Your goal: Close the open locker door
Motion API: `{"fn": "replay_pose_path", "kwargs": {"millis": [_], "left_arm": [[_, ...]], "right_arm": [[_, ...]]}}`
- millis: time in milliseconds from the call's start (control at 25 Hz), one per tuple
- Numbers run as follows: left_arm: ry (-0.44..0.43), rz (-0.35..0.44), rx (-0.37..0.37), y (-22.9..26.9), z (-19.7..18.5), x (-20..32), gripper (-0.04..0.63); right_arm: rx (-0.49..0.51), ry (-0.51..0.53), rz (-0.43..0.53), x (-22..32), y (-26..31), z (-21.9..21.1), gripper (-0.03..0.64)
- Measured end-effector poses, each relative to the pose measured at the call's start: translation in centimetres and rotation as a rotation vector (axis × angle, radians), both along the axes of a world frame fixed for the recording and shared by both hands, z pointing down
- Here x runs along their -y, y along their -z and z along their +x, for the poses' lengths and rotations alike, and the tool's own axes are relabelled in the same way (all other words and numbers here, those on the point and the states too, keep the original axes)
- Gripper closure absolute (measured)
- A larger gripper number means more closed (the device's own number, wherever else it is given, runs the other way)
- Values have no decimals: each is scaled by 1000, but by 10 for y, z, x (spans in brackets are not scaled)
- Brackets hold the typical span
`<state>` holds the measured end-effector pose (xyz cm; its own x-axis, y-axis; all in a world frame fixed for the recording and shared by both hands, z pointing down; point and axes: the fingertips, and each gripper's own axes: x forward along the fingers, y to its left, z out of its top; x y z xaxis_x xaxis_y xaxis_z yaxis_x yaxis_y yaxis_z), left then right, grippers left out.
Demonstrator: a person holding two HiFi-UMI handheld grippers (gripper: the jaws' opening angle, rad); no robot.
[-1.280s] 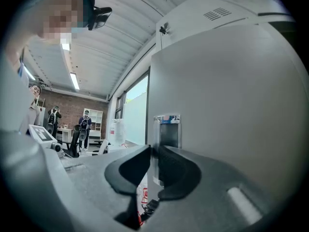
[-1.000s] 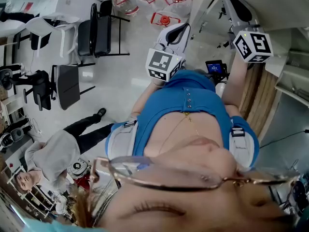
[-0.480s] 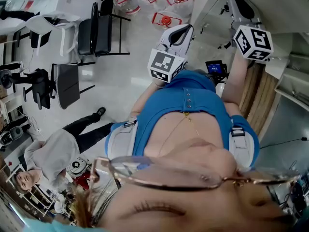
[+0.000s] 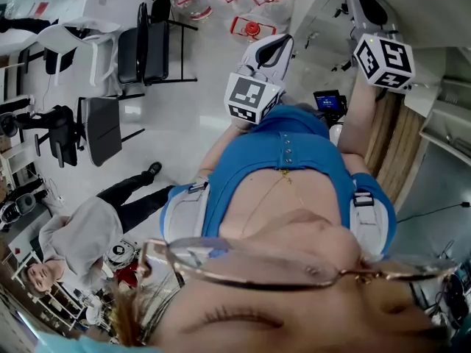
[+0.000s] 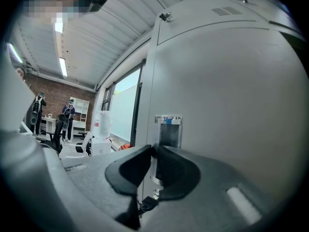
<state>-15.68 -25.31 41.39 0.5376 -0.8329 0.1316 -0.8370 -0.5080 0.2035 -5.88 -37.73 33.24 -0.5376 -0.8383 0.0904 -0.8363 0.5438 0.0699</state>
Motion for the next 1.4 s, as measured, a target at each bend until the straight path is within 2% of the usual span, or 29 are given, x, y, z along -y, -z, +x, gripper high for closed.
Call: {"fn": "replay_pose_path", "kwargs": {"millis": [280, 560, 920, 1160, 1400], "left_arm": [[-11, -1, -5, -3, 3, -5, 595], [-29, -2, -9, 1, 10, -2, 595], [-102, 23, -4, 2, 36, 5, 595], [-123, 23, 10, 5, 50, 12, 595], [-131, 21, 17, 4, 62, 16, 595]], "right_arm": [[-94, -57, 29, -2, 0, 3, 560], [-134, -111, 45, -11, 4, 21, 560], [-102, -108, -1, -32, -13, 34, 613], [-93, -95, -19, -47, -24, 39, 614], [-62, -36, -19, -63, -32, 35, 614]]}}
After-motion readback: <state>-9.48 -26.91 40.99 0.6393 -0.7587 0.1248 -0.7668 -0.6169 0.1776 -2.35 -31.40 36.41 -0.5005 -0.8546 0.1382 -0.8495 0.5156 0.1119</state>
